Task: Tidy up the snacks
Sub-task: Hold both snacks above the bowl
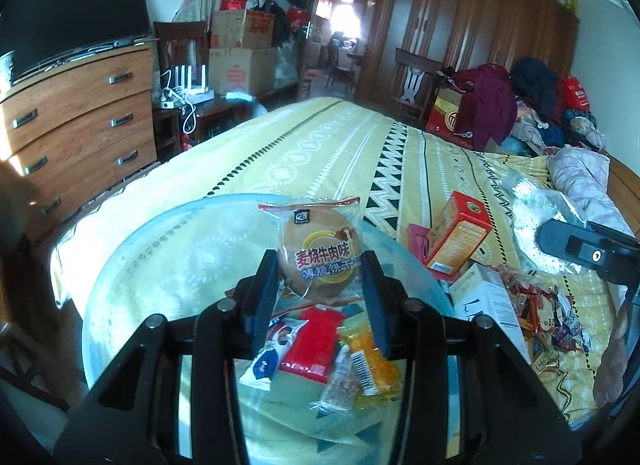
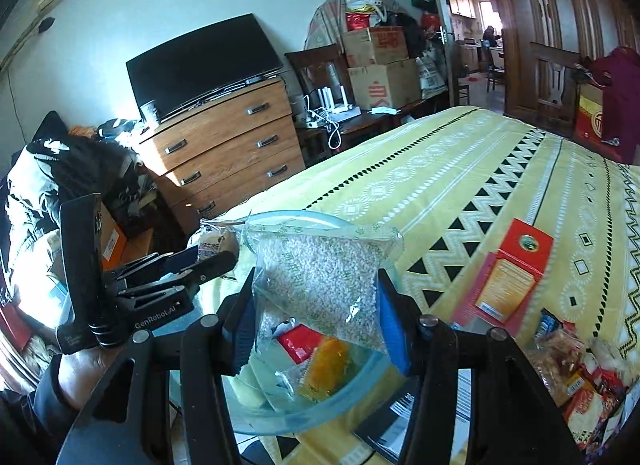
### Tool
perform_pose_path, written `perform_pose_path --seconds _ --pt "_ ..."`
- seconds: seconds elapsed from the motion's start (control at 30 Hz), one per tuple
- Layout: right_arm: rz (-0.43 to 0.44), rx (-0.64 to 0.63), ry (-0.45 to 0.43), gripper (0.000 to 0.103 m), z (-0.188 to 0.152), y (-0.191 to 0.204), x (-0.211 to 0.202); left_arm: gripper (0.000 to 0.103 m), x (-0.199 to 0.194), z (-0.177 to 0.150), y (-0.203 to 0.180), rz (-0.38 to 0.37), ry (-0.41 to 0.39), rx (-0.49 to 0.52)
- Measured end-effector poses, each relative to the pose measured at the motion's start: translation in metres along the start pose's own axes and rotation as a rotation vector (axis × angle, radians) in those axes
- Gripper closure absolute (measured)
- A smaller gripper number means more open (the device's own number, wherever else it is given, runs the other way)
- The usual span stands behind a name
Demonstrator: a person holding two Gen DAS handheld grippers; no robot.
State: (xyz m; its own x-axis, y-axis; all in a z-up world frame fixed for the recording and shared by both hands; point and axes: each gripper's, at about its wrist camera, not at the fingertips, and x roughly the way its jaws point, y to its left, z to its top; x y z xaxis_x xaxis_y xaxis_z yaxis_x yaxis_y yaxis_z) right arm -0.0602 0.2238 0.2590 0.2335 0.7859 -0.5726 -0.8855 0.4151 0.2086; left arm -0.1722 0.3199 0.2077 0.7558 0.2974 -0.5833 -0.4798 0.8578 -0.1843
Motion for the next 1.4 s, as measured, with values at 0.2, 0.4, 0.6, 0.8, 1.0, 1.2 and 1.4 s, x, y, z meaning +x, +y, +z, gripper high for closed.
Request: perform_pose_path --seconds 0.2,0.4,0.6,0.8,1.0,1.2,1.4 --pt "0.019 -0.005 0.026 0.046 -0.001 0.008 0.019 0.062 0.001 0.001 0.007 0.0 0.008 -0.008" --pt "0.019 -0.012 0.037 0.046 0.001 0.012 0.024 0.062 0.001 0.001 0.009 -0.004 0.009 -0.01" --pt "0.018 -0.015 0.037 0.046 0.002 0.015 0.023 0.061 0.001 0.002 0.009 -0.007 0.009 -0.007" --pt "0.019 -0.019 0.044 0.046 0.0 0.019 0.024 0.061 0.001 0.002 0.009 -0.007 0.011 -0.008" --pt "0.018 -0.024 0.045 0.046 0.0 0.021 0.024 0.061 0.0 0.001 0.008 -0.008 0.012 -0.008" --pt "0.019 -0.024 0.047 0.046 0.0 0.022 0.025 0.061 0.0 0.0 0.008 -0.008 0.014 -0.009" --pt "0.018 -0.024 0.05 0.046 0.0 0.022 0.025 0.061 0.0 0.001 0.008 -0.008 0.015 -0.008"
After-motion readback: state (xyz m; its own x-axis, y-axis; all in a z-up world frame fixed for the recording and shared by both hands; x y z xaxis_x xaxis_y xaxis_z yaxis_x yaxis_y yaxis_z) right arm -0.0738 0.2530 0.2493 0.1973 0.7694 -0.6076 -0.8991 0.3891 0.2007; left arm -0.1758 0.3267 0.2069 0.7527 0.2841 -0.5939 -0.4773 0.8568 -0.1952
